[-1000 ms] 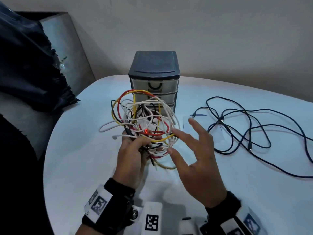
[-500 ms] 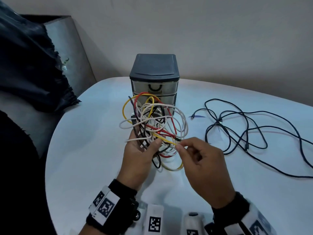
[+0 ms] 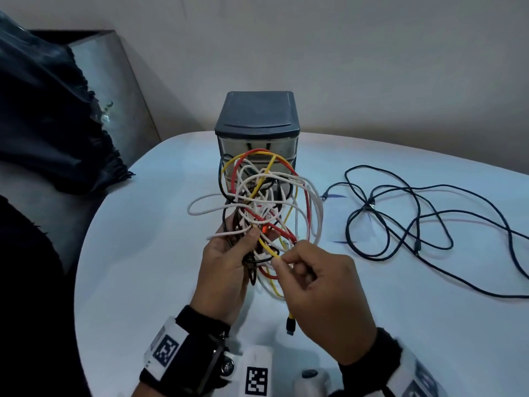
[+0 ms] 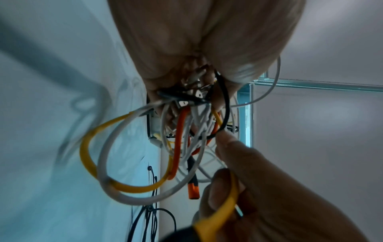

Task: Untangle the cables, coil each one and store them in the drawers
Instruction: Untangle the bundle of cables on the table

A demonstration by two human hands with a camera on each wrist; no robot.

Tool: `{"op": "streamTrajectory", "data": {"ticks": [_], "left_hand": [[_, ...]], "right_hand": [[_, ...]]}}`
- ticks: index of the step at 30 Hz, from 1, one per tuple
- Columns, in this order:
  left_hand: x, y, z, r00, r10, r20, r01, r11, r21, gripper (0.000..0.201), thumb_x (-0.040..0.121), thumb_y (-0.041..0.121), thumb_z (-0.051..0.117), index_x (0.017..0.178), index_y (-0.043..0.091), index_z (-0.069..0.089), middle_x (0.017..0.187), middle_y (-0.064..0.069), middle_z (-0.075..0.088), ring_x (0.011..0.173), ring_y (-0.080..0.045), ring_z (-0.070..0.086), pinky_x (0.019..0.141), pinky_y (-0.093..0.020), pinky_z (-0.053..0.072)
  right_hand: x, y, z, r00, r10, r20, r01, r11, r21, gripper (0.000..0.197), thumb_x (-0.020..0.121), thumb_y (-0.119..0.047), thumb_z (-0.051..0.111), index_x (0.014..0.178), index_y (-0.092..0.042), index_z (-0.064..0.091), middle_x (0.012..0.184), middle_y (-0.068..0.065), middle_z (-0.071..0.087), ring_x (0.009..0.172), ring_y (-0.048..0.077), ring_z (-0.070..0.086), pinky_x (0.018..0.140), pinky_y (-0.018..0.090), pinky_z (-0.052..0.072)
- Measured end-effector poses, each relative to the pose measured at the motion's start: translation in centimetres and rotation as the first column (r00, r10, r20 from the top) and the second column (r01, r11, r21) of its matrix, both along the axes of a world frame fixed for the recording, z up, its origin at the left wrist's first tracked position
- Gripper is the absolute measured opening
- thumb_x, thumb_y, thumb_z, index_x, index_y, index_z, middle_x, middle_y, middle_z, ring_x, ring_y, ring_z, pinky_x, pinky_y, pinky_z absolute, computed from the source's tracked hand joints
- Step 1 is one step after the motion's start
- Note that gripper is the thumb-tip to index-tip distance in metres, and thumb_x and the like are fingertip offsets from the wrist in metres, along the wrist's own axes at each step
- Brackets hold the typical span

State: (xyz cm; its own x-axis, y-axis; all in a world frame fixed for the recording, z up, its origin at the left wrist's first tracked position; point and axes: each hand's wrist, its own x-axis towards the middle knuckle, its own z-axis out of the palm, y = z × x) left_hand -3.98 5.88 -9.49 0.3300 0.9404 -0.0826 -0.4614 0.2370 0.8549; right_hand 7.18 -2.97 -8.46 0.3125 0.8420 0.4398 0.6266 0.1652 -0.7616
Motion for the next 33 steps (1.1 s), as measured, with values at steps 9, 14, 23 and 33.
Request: {"op": "streamTrajectory", "data": {"ticks": [9, 14, 23, 33], "left_hand": [[-0.5, 0.3, -0.1, 0.974, 0.082, -0.213, -0.040, 0.981, 0.192, 0.029, 0.091, 0.000, 0.057, 0.117, 0.009, 0.067, 0.103, -0.011, 0.075, 0.093, -0.026, 0.069, 0.088, -0.042, 0.054], [-1.9, 0.0, 1.0, 0.935, -0.210, -0.287, 0.298, 0.903, 0.310, 0.038, 0.083, 0.007, 0.060, 0.120, 0.011, 0.066, 0.113, 0.003, 0.074, 0.110, -0.013, 0.066, 0.085, -0.018, 0.051], [-2.6, -0.4, 2.6, 0.909, -0.289, -0.302, 0.381, 0.868, 0.317, 0.041, 0.077, 0.006, 0.057, 0.116, 0.007, 0.066, 0.104, 0.001, 0.076, 0.101, -0.011, 0.070, 0.079, -0.016, 0.053], [-3.1, 0.4, 1.9, 0.911, -0.342, -0.232, 0.384, 0.907, 0.172, 0.037, 0.054, 0.022, 0.069, 0.088, 0.026, 0.081, 0.085, 0.001, 0.076, 0.071, -0.009, 0.070, 0.057, -0.015, 0.050]], "right_hand": [[2.1, -0.6, 2.6, 0.968, -0.204, -0.148, 0.238, 0.933, 0.270, 0.032, 0.089, -0.036, 0.065, 0.063, -0.017, 0.061, 0.049, -0.001, 0.053, 0.045, 0.013, 0.045, 0.045, 0.023, 0.037], [6.0, -0.2, 3.5, 0.824, -0.247, -0.510, 0.250, 0.966, -0.065, 0.044, 0.090, -0.047, 0.063, 0.070, -0.008, 0.071, 0.062, 0.004, 0.066, 0.049, 0.012, 0.050, 0.048, 0.018, 0.038], [6.0, -0.9, 4.2, 0.737, -0.066, -0.673, -0.219, 0.918, -0.330, 0.028, 0.095, -0.012, 0.060, 0.070, -0.010, 0.073, 0.053, 0.005, 0.059, 0.038, 0.007, 0.039, 0.038, 0.011, 0.028], [6.0, -0.8, 3.8, 0.728, 0.003, -0.685, -0.311, 0.893, -0.326, 0.012, 0.087, -0.002, 0.067, 0.080, -0.009, 0.074, 0.061, 0.012, 0.065, 0.043, 0.011, 0.035, 0.040, 0.014, 0.026]]}}
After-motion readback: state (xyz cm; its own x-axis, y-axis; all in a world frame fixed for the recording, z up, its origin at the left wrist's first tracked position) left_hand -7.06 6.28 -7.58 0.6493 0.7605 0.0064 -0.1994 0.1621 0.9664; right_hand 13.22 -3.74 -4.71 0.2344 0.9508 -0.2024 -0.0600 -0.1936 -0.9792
